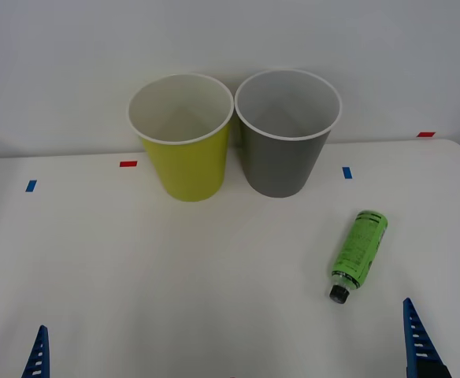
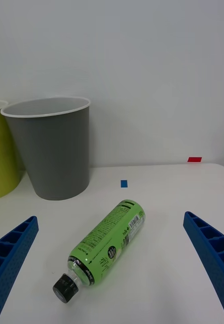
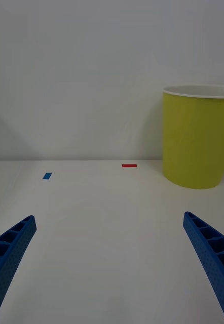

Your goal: Put cans in the gray bin and PET bottles in the light green bin.

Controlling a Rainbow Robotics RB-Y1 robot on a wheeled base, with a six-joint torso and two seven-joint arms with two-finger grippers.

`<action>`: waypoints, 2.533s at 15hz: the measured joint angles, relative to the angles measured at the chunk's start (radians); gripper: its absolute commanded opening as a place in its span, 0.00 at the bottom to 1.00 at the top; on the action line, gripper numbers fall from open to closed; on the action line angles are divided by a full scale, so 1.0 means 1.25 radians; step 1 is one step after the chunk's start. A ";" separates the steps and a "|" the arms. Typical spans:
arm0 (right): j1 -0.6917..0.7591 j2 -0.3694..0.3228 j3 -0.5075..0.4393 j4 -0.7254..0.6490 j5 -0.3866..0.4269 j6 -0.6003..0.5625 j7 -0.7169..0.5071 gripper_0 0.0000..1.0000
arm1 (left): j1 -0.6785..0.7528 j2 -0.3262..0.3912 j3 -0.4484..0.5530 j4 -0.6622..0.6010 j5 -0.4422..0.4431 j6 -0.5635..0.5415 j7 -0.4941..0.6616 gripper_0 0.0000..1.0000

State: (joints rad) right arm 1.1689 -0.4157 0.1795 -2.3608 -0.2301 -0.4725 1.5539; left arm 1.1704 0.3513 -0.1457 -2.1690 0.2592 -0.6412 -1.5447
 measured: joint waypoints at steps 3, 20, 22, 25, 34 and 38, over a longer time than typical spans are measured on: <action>0.000 0.000 0.000 0.000 0.000 0.000 0.000 1.00 | 0.000 0.000 0.000 0.000 0.000 0.000 0.000 1.00; 0.000 0.000 0.000 0.000 0.000 0.000 0.000 1.00 | 0.000 0.000 0.000 0.000 0.000 0.000 0.000 1.00; 0.000 0.000 0.000 0.000 0.000 0.000 0.000 1.00 | 0.000 0.000 0.000 0.000 0.000 0.000 0.000 1.00; 0.000 0.000 0.000 0.000 0.000 0.000 0.000 1.00 | 0.000 0.000 0.000 0.000 0.000 0.000 0.000 1.00; 0.000 0.000 0.000 0.000 0.000 0.000 0.000 1.00 | 0.000 0.000 0.000 0.000 0.000 0.000 0.000 1.00; 0.000 0.000 0.000 0.000 0.000 0.000 0.000 1.00 | 0.000 0.000 0.000 0.000 0.000 0.000 0.000 1.00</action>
State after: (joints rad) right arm 1.1689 -0.4157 0.1795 -2.3608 -0.2301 -0.4725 1.5539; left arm 1.1704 0.3513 -0.1457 -2.1690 0.2592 -0.6412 -1.5447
